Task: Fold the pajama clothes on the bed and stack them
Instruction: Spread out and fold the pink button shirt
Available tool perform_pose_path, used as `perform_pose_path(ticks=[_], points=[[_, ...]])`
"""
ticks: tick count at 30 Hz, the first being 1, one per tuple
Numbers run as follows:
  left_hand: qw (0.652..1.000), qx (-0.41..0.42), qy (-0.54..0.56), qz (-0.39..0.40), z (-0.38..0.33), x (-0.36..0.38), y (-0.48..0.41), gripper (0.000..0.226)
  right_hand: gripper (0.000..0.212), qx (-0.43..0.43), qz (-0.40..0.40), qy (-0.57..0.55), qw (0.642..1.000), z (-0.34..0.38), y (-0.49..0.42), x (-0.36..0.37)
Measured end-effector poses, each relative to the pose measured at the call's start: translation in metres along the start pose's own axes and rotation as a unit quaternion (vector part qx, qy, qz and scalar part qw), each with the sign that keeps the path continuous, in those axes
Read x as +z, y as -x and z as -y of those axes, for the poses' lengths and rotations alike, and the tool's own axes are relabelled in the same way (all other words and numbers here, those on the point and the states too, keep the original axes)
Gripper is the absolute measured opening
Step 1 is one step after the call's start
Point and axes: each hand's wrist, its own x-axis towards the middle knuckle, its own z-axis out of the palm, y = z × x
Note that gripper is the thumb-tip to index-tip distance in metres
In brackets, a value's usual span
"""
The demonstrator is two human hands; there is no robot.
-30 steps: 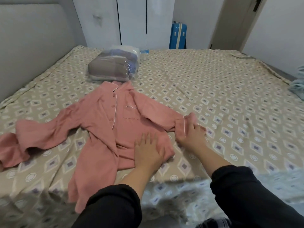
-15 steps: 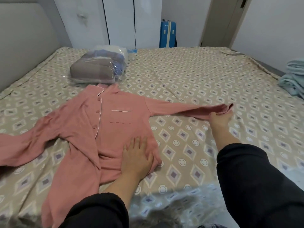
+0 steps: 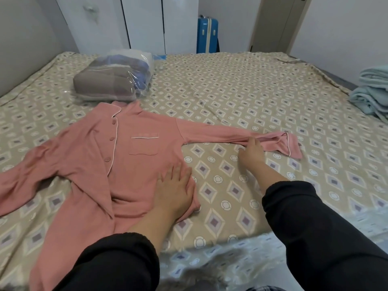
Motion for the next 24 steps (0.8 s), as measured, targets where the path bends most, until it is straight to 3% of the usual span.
perform_pose_path(ticks=[5, 9, 11, 14, 18, 20, 22, 24], points=[[0.999, -0.031, 0.005, -0.006, -0.025, 0.009, -0.032, 0.062, 0.059, -0.007, -0.072, 0.101, 0.992, -0.043, -0.024, -0.01], [0.999, -0.043, 0.011, -0.025, -0.028, 0.015, -0.051, 0.065, 0.095, 0.002, -0.015, 0.179, 0.984, -0.065, -0.051, -0.026], [0.999, -0.044, 0.011, -0.028, -0.029, 0.017, -0.056, 0.066, 0.103, -0.008, 0.021, 0.206, 0.978, -0.068, -0.063, -0.03], [0.999, -0.037, 0.013, -0.035, -0.028, 0.02, -0.059, 0.068, 0.09, -0.044, 0.055, 0.216, 0.974, -0.063, -0.084, -0.034], [0.998, 0.015, 0.044, -0.049, -0.029, 0.019, -0.059, 0.074, 0.03, -0.027, 0.101, 0.338, 0.935, -0.039, -0.091, -0.056], [0.997, 0.026, 0.055, -0.052, -0.029, 0.019, -0.059, 0.075, 0.011, -0.051, 0.002, 0.35, 0.935, -0.033, -0.091, -0.068], [0.996, 0.024, 0.059, -0.055, -0.029, 0.019, -0.059, 0.075, 0.013, -0.131, -0.182, 0.289, 0.931, -0.037, -0.097, -0.078], [0.997, 0.024, 0.059, -0.053, -0.028, 0.019, -0.059, 0.076, 0.017, -0.2, -0.296, 0.245, 0.901, -0.043, -0.1, -0.088]])
